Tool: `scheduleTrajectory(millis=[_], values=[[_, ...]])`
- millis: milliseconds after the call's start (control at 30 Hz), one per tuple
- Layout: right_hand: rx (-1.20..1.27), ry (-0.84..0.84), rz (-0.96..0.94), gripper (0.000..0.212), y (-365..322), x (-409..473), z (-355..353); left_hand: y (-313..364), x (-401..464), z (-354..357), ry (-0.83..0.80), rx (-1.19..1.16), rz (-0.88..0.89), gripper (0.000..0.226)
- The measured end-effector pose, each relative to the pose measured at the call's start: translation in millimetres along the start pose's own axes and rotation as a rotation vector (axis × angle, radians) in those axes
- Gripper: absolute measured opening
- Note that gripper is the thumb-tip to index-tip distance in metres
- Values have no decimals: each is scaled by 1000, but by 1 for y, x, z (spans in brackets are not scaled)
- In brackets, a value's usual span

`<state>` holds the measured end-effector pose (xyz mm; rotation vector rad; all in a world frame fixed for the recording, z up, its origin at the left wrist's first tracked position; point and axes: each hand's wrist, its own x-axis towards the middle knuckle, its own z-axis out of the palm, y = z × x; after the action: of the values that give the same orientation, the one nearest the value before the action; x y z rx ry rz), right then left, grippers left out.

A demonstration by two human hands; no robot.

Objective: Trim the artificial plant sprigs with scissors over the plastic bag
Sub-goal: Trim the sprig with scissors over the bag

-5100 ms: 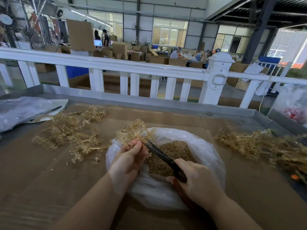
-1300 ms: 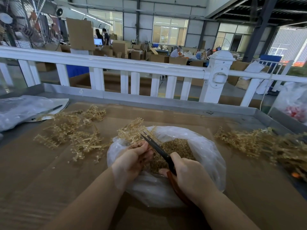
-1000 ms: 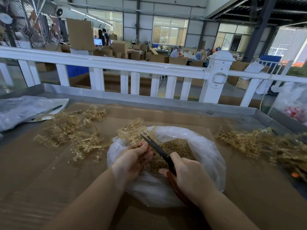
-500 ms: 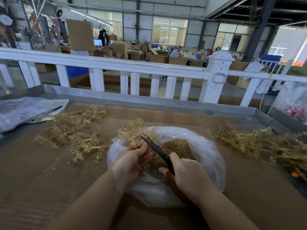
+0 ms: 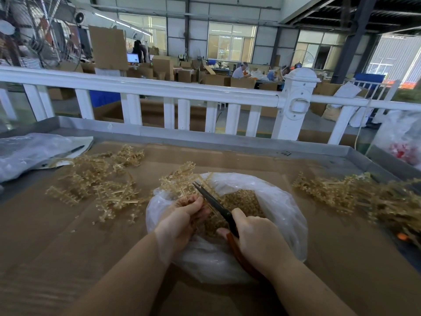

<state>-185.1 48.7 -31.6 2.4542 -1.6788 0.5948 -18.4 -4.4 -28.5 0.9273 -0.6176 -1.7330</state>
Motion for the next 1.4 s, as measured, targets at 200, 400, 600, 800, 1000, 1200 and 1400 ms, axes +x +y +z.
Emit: scheduleTrajectory(millis=[200,400,600,800,1000,1200,1400], values=[[-51,20,3,38,3,0,4,-1,-1,2,30,-1,24,11],[9,56,67,37,2,-2,5,0,-5,0,21,10,-11,22],[43,73,108,40,4,-2,5,-7,-6,2,-13,71,105,28],[80,143,117,41,5,-4,6,-7,-9,-2,-77,23,119,29],[108,209,133,35,5,-5,7,-7,-10,-6,-104,23,106,25],[263,276,158,40,3,-6,-2,-5,-6,1,-32,44,145,15],[250,213,139,37,4,-11,-1,4,-3,7,26,-50,178,11]])
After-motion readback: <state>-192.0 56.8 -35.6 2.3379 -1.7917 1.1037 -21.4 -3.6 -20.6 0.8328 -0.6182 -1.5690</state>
